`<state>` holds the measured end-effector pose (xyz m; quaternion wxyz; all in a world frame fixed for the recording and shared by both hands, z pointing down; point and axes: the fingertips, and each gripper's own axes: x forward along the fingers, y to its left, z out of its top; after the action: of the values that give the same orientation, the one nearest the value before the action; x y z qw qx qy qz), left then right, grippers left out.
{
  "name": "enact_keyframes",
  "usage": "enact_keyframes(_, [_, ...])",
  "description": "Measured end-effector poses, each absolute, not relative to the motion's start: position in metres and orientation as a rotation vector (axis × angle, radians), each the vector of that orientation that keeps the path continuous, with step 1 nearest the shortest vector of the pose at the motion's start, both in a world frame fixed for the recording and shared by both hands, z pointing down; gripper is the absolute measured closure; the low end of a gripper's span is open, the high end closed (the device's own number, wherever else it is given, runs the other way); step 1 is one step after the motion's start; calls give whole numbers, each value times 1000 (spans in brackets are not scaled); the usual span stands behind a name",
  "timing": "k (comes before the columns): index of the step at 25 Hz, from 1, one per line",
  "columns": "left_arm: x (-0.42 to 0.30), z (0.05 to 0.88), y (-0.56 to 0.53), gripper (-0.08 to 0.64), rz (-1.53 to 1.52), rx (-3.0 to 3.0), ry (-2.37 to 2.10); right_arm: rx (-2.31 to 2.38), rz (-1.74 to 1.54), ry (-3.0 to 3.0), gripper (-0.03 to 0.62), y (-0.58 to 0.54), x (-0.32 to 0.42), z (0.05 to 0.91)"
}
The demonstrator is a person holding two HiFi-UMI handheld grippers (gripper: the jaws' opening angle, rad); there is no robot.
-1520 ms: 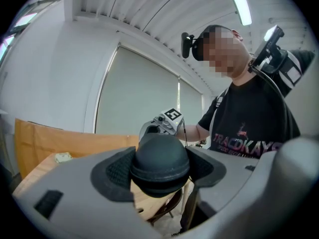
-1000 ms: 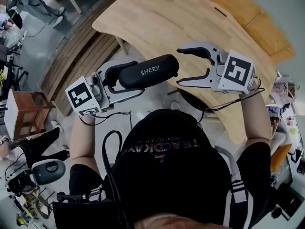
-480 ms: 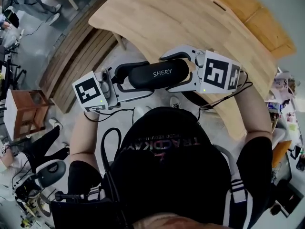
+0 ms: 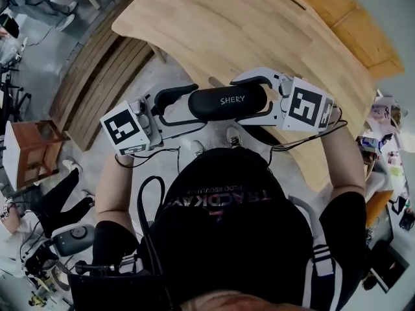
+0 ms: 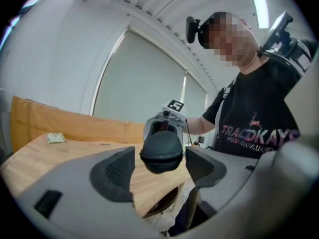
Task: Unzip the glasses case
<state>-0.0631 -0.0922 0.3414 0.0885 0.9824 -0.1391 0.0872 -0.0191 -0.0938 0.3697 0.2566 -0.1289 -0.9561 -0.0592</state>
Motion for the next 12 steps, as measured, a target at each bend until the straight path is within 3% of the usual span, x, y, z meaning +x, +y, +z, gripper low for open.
enact_keyframes(4, [-80, 359, -113, 305, 236, 2821, -596, -179, -44, -2601, 250, -146, 10, 407])
enact_keyframes(9, [-90, 409, -139, 535, 462, 2680, -951, 32, 77, -2606, 250, -229, 23, 472])
enact_keyframes(12, [-85, 433, -141, 546, 465, 2585, -1052, 134, 95, -2574, 250, -279, 24, 515])
